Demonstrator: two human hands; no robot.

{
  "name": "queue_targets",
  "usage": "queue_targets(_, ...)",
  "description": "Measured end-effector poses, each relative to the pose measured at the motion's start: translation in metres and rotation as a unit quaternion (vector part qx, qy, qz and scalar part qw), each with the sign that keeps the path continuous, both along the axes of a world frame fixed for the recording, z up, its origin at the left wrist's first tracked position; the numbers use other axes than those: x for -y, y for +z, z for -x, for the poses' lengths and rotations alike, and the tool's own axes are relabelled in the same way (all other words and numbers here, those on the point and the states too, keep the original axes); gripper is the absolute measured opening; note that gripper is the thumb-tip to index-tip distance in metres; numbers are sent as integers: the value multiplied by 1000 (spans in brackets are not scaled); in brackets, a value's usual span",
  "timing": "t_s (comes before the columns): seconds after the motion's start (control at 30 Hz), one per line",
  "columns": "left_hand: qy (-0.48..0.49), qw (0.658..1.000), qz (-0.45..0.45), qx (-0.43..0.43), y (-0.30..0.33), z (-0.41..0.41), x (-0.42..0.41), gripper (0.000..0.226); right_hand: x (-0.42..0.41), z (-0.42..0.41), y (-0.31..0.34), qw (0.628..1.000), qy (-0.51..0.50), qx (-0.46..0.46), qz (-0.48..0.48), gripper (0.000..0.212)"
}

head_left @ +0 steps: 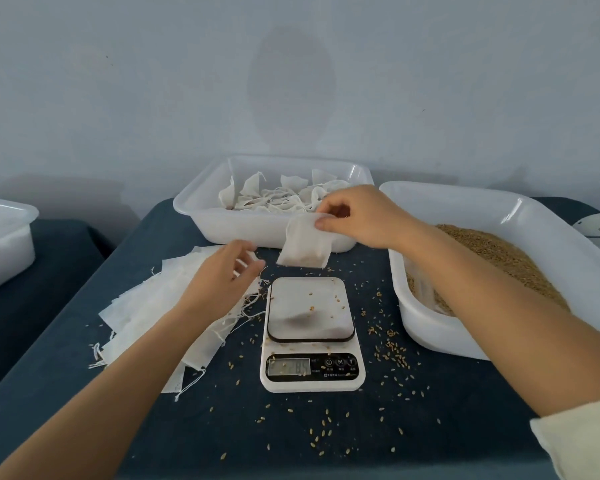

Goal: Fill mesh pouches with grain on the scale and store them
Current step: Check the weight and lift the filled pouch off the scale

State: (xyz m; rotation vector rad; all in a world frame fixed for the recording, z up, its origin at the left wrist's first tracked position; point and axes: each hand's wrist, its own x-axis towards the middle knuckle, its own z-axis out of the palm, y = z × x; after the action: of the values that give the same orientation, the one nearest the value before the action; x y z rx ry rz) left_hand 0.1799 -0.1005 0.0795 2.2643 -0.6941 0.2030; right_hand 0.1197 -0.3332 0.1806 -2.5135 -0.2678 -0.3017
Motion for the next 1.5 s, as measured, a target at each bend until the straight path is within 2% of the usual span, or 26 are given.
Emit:
queue_targets(0.17, 62, 993, -92, -29, -44, -5, -11, 15, 9, 0, -1, 996, -12, 30, -81, 9)
queue_targets(0.3, 52, 986, -148, 60, -58, 1, -9, 15, 13, -2, -8, 990, -17, 57, -129, 3)
queue_targets(0.4, 41, 974, -191, 115, -61, 7, -6, 15, 14, -3, -15, 982, -20, 77, -173, 15)
queue_targets(0.53, 52, 973, -185, 126, -59, 10, -6, 16, 13, -3, -21, 968, -32, 101, -226, 18)
queue_targets(0.73, 54, 973, -187, 125, -58, 9, -6, 17, 14, -1, -28, 962, -39, 99, -251, 18)
queue_targets(1.1, 62, 970, -198, 128, -60, 9, -6, 16, 7, -4, -44, 971, -35, 82, -224, 27)
queue_targets(1.37, 59, 968, -203, 133, -59, 9, -6, 11, 0, -7, -43, 987, -38, 44, -151, 5)
queue_targets(1.5, 123, 955, -207, 175, -59, 11, -6, 23, 9, -28, -10, 988, -71, 66, -124, 5)
